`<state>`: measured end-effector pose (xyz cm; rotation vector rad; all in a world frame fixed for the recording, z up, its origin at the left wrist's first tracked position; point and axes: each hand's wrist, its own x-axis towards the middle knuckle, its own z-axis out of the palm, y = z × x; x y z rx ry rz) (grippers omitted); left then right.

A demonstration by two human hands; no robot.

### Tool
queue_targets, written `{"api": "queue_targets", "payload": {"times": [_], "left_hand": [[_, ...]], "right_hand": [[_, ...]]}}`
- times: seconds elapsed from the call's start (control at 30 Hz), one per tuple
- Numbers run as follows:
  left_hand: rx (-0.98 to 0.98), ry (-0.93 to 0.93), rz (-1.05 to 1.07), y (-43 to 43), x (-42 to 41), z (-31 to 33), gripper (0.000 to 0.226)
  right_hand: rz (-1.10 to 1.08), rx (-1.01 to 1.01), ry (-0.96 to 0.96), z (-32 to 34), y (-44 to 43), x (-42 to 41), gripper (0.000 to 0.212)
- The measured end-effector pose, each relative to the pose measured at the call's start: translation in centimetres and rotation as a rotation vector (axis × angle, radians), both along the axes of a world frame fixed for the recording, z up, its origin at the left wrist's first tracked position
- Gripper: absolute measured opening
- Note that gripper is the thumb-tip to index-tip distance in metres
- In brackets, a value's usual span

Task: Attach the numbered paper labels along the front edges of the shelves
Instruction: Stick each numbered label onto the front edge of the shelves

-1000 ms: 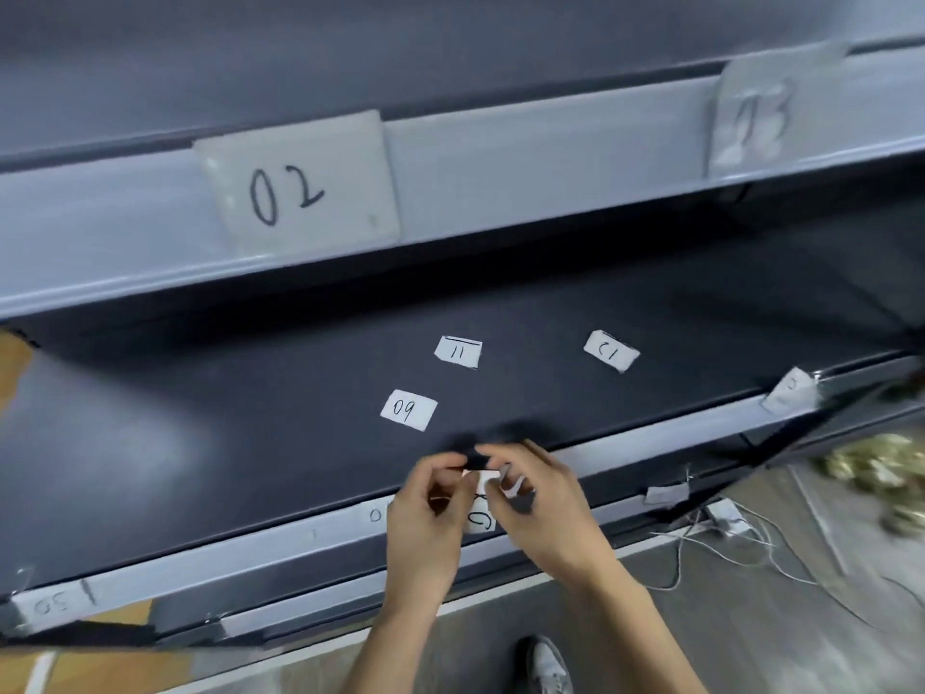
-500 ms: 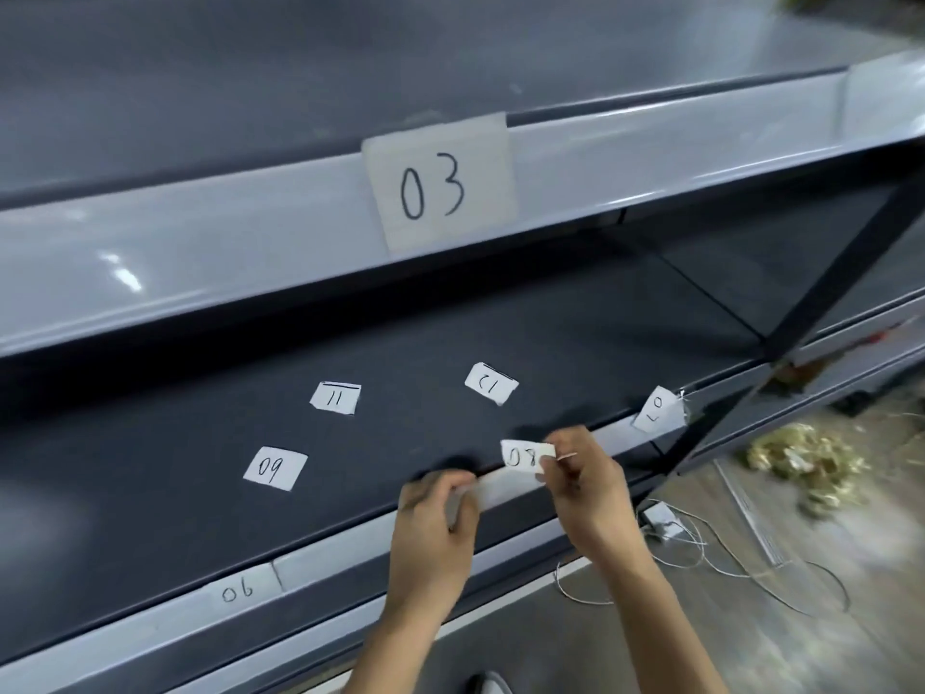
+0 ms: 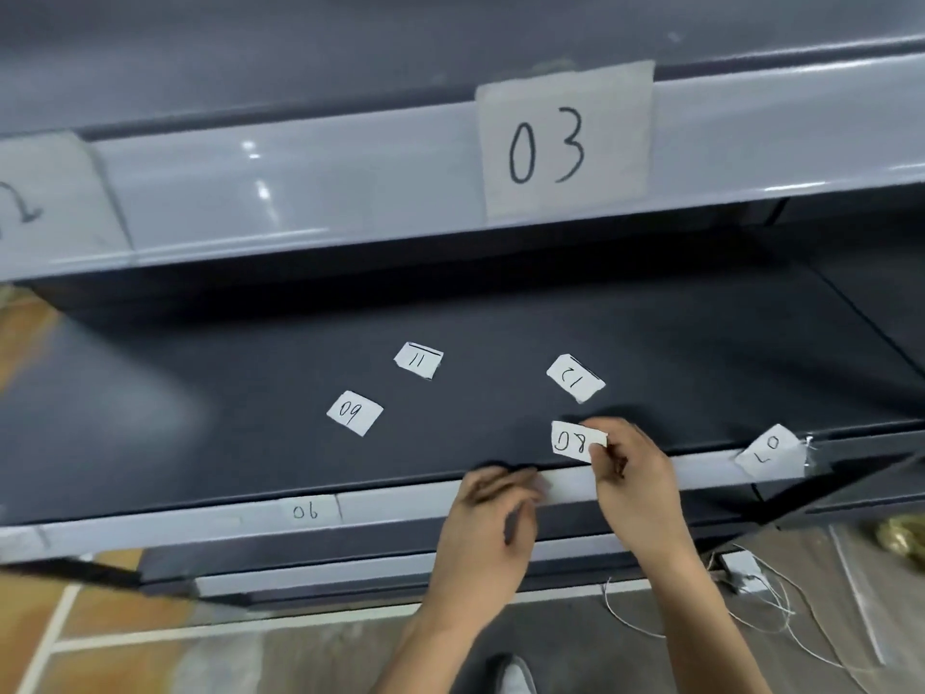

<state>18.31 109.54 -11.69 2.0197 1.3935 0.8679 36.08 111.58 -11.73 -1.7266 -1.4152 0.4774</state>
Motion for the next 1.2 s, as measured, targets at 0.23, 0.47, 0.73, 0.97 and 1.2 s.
{"api": "queue_targets", "payload": {"times": [0.23,0.47,0.73,0.97,1.2], "left_hand": [[-0.115,-0.149,0.06,-1.1,-0.6,0.9,0.027],[-0.284,-0.373,0.352,-1.5,-1.5,1.7,0.024],[-0.325,-0.419,0.393,-2.0,-3.0,2.0,0.017],[-0.312,-0.437,0.438,-1.8,-3.5,1.9,0.024],[-0.317,-0.402,0.387,-1.7,-1.8,1.4,0.02]], "right_hand": [[0.024,-0.024,0.227,1.6,0.1,-1.3,0.026],[0.234,-0.087,0.292,2.6,-0.2,-3.3,0.028],[0.32,-0.112,0.306,2.7,0.4,-5.2,0.032],[0.486,-0.214,0.245,3.2,0.2,-6.0,0.033],[0.231,-0.109,0.268,3.3,0.1,-2.9,0.02]]}}
